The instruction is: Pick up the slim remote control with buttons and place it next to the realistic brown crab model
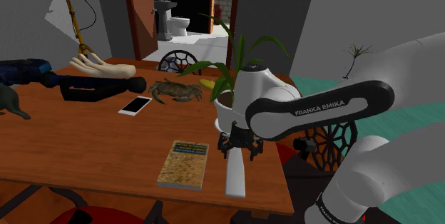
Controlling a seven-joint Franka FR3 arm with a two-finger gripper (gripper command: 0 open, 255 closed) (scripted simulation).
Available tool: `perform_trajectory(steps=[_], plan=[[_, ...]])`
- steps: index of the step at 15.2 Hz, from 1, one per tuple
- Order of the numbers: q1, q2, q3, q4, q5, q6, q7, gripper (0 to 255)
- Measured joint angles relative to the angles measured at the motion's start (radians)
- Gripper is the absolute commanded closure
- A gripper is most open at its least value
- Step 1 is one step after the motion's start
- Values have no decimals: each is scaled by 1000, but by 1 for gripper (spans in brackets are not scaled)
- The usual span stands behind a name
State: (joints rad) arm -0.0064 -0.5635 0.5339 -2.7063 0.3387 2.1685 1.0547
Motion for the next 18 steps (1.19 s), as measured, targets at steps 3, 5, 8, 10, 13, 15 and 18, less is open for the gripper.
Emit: perform_trajectory(steps=[3,5,8,10,13,15,18], plan=[[-3,40,29,-13,11,55,28,0],[-5,60,41,-26,14,89,33,0],[-11,97,56,-46,16,145,35,0],[-12,105,60,-50,16,156,37,0],[-12,107,61,-51,16,160,37,0],[-12,107,61,-51,16,161,37,255],[-12,107,61,-51,16,161,37,255]])
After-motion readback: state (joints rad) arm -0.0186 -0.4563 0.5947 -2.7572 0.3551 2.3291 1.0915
